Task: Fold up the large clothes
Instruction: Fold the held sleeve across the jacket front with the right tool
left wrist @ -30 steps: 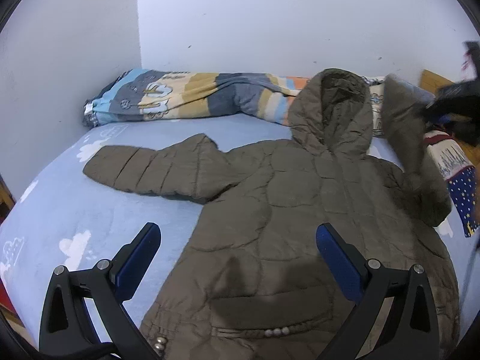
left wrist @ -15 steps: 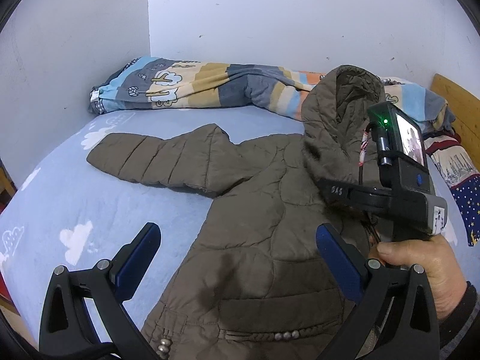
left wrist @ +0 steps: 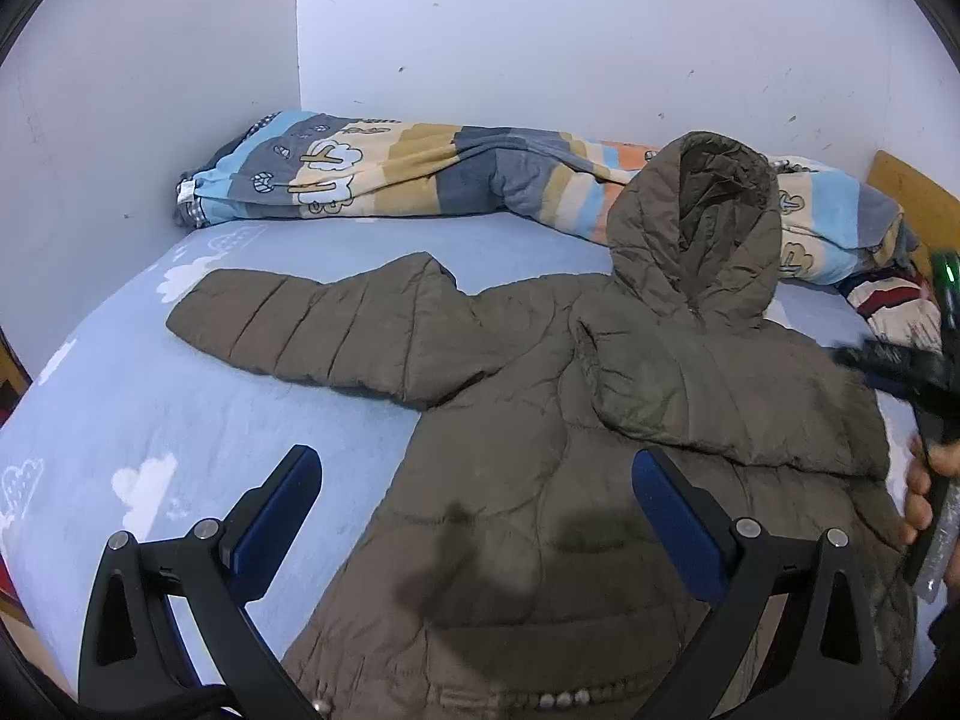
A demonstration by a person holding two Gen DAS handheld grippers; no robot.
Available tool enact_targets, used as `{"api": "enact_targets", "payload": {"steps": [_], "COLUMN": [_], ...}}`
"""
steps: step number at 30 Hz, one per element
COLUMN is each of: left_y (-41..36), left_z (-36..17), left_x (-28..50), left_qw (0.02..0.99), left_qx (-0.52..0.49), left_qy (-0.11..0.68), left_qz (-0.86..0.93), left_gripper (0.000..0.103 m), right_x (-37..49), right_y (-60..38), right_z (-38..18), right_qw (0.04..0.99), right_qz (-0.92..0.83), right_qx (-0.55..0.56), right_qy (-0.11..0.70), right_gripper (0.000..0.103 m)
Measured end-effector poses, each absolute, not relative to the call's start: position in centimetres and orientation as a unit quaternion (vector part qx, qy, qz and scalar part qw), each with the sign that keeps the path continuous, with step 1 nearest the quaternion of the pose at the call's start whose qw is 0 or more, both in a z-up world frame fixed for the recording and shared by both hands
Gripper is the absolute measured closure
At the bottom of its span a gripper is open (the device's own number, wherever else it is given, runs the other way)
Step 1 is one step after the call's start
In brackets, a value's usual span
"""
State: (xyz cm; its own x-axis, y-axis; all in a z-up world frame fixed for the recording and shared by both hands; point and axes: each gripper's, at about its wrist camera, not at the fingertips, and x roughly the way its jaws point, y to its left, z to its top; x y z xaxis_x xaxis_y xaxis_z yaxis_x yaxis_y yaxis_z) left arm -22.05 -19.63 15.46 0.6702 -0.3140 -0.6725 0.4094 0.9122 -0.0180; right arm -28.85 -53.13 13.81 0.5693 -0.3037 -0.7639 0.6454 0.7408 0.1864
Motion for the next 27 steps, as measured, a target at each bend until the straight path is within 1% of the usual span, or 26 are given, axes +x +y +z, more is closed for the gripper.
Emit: {"api": "enact_targets", "payload": {"steps": [4,8,11,13,14,16,18,22,26,27], "left_y": [-21.0,-21.6,-21.3,-20.9,-20.8,-20.7,-20.5,-20.4,-20.3,-20.3], "left_z": [14.4,14.3,14.5,14.5,14.5,14.4,14.4,14.5,14.4,14.4], "left_x": [-21.5,-21.7,-21.5,-21.3,-21.2,-21.1,-21.0,-21.0,-20.8,-20.8], "left_qw": [0.905,0.904,0.906,0.905,0.905,0.904,0.904,0.904,0.901,0.901], "left_qx": [0.080,0.096,0.088,0.077,0.076,0.076,0.074,0.076,0.072,0.073], "left_qy": [0.368,0.363,0.362,0.368,0.370,0.374,0.375,0.375,0.382,0.381], "left_qz": [-0.198,-0.205,-0.200,-0.199,-0.197,-0.195,-0.194,-0.191,-0.193,-0.193], "left_gripper": [0.000,0.000,0.000,0.000,0.000,0.000,0.000,0.000,0.000,0.000], "right_x": [-31.9,-31.4,-30.1,-30.0,-29.6,-27.5,-25.5,-22.1,-20.1,-20.1], "right_y": [-58.2,-59.2,-57.9,-57.2,-55.9,-52.7,-49.2,-42.9,-41.2,-41.4], "right_z": [10.3,5.0,5.6,7.8,9.4,11.5,12.0,10.3,6.0,5.8], "right_qw": [0.805,0.777,0.769,0.769,0.786,0.823,0.850,0.861,0.838,0.837], "right_qz": [-0.361,-0.348,-0.373,-0.404,-0.402,-0.352,-0.283,-0.209,-0.203,-0.200], "right_qx": [0.258,0.257,0.210,0.213,0.207,0.175,0.171,0.140,0.116,0.118], "right_qy": [0.395,0.457,0.474,0.448,0.421,0.410,0.411,0.442,0.493,0.495], "right_gripper": [0.041,0.042,0.042,0.043,0.043,0.043,0.043,0.043,0.042,0.042]}}
